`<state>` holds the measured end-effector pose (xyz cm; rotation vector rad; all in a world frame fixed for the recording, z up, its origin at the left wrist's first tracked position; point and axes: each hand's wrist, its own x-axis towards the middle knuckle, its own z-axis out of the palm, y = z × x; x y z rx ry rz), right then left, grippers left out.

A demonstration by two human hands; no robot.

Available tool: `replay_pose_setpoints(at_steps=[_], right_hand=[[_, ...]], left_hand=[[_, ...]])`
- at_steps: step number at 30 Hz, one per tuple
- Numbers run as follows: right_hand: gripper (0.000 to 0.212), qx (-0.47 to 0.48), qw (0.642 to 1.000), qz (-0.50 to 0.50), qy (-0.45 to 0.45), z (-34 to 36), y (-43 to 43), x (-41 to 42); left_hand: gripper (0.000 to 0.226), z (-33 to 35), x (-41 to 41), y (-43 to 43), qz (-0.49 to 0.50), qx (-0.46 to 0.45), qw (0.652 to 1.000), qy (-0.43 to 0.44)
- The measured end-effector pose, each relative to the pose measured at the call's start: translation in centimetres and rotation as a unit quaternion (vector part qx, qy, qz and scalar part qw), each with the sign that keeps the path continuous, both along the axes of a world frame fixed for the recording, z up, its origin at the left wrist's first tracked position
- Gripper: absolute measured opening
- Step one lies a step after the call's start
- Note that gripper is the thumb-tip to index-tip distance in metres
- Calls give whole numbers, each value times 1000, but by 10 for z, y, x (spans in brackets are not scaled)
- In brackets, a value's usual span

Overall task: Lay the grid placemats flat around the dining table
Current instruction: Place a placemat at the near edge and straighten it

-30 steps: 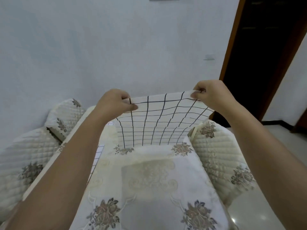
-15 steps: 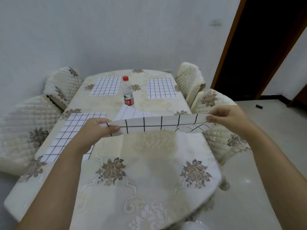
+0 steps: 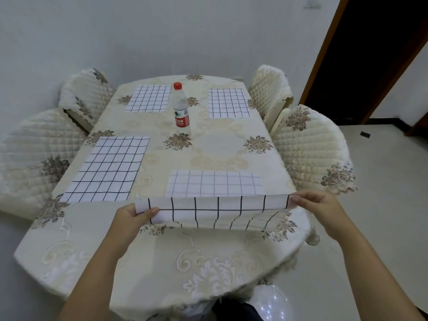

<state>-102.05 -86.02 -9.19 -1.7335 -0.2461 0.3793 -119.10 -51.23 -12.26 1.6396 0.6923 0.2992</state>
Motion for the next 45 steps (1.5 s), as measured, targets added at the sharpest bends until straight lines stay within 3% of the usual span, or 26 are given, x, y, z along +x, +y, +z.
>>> replay_pose_setpoints(at_steps=[4,7,10,14,21,24,26,31,36,41,45], right_hand=[[22,32,998,-16,45,-14,0,0],[5,42,996,-25,69,-27,9,7],[21,16,996,-50,72,-51,19,27],[18,-17,996,-50,78,-74,44,52],[18,-162,984,-26,74,-121,78,90],[12,-246,968,-5,44,-133,89,102],[11,-285,958,2,32,-139,94,108],[16,-341,940,0,-1,-147,104,116],[19,-368,930,-11,-15,-153,109,121],[20,-390,920,-27,0,-160,112,127],[19,-393,919,-37,4,-162,113,127]], left_hand=[[11,-13,-8,-5,2,7,1000,14],[7,-24,2,-7,3,12,999,48],[8,-39,18,-4,25,10,997,69],[10,-59,39,5,35,21,994,105],[14,-95,67,27,57,38,980,185],[36,-105,81,30,69,67,969,230],[31,-112,87,32,63,86,960,257],[23,-119,99,38,63,124,953,270],[42,-125,110,42,77,176,936,295],[22,-126,118,45,102,173,933,298],[18,-129,120,45,108,188,930,296]])
